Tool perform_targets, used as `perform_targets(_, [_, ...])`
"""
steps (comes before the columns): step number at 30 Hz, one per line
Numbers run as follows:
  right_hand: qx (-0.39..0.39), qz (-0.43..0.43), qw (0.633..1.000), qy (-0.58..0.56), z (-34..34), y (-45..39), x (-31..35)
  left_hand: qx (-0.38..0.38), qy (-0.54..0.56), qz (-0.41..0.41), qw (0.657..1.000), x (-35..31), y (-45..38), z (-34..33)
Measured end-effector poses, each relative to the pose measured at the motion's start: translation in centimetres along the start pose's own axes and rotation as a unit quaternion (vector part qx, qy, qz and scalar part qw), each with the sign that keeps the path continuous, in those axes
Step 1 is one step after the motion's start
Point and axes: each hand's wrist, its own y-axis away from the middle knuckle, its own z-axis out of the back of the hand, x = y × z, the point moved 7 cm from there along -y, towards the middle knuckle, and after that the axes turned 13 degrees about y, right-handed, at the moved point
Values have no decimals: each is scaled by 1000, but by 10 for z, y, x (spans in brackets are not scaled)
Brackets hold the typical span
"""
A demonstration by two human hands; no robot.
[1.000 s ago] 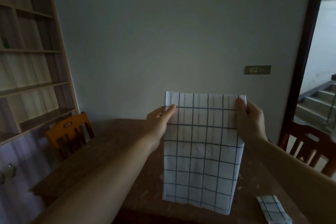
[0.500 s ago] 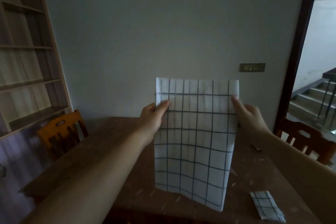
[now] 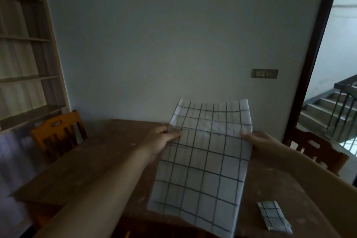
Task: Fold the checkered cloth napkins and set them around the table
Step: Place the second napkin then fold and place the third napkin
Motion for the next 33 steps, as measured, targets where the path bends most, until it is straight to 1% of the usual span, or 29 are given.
perform_targets(1, [33,5,999,4,-11,2,-6,-22,7,-1,1000,0,-1,4])
perform_targets(2, [35,10,999,2,-17,2,-11,-39,19,3,999,2,-2,8])
perform_targets(4, [0,6,999,-37,-21,0,-19,-63,27,4,998,5,-3,15])
perform_targets(5, [-5,7,998,-60,-22,-2,-21,-72,21,2,997,5,-3,16])
perform_targets(7, [10,16,998,-57,-30,-2,-23,-72,20,11,997,8,-3,19])
perform_targets(8, [15,19,999,-44,-34,-3,-25,-58,14,22,998,10,-2,19])
perform_targets(11, [-24,27,999,-29,-34,-7,-29,22,-34,71,997,19,3,13])
perform_targets(12, [-37,31,999,-22,-32,-8,-28,27,-29,74,996,21,5,14])
perform_targets(16, [-99,53,993,-42,-24,-1,-21,-18,-17,61,998,19,5,24])
perform_targets(18, [-119,70,989,-42,-19,0,-17,-25,-24,62,997,16,7,25])
perform_targets(21, [-148,84,985,-28,-13,1,-10,-38,-5,70,997,17,7,26])
perform_targets(23, [-161,87,983,-19,-9,1,-8,-63,5,70,996,18,5,30])
perform_targets(25, [-176,84,981,-19,-3,2,-8,-100,-24,47,994,14,5,36])
perform_targets(26, [-186,82,979,-20,0,1,-9,-106,-31,27,994,10,5,36])
perform_targets(28, [-200,70,977,-37,6,-3,-11,-98,-29,-15,995,-1,7,33])
perform_targets(31, [-188,44,979,-71,9,-9,-11,-78,-100,-77,989,-17,8,24])
perform_targets(33, [-180,36,981,-66,12,-12,-10,-85,-135,-117,980,-27,9,22])
